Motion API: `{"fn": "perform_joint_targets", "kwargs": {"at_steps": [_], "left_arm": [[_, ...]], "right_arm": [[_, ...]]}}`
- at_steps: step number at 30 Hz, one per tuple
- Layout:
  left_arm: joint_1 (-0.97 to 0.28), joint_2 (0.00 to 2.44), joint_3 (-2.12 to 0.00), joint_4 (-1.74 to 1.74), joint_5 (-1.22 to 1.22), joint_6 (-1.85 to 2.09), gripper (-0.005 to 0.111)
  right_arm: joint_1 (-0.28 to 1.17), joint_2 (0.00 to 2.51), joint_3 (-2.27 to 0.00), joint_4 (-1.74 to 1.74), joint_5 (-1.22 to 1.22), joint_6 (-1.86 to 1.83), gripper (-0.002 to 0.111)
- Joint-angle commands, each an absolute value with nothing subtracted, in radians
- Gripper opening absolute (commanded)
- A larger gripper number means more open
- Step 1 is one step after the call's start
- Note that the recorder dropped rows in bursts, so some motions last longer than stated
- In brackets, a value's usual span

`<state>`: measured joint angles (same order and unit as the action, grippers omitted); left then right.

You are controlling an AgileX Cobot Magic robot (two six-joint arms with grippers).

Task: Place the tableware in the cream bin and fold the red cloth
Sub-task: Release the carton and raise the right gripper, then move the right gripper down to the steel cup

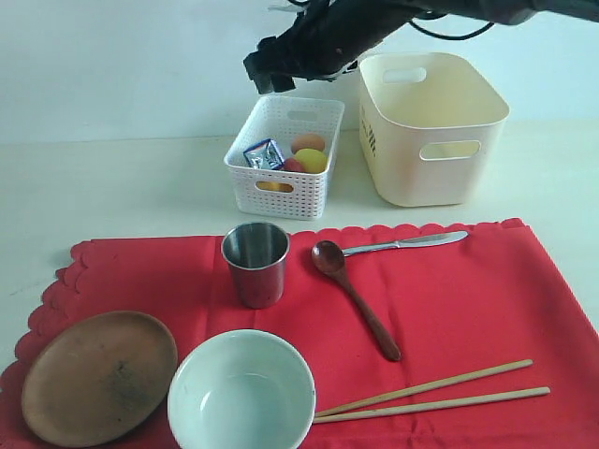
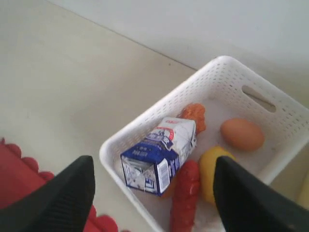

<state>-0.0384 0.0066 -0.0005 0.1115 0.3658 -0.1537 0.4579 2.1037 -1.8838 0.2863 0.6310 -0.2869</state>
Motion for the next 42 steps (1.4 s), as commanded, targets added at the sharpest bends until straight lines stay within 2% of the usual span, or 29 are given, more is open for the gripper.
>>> {"fn": "perform_joint_targets", "kwargs": {"at_steps": [1,17,34,42], "left_arm": [[-0.034,0.000,0.000,0.112,0.356,-0.158,0.000],[-0.034,0.000,0.000,0.112,0.356,-0.158,0.000],[-0.034,0.000,0.000,0.112,0.356,-0.158,0.000],[-0.034,0.000,0.000,0.112,0.356,-0.158,0.000]], "right_arm": [[0.451,2.035,-1.892,0.162,0.748,-0.215,0.063],[0.453,1.808,-1.882,0.009,1.037,-0.128,0.062],[0.453,1.414,-1.370,0.029,0.871,-0.222,0.062],[0.453,1.384,-1.237,0.233,0.813,-0.318,0.062]]}}
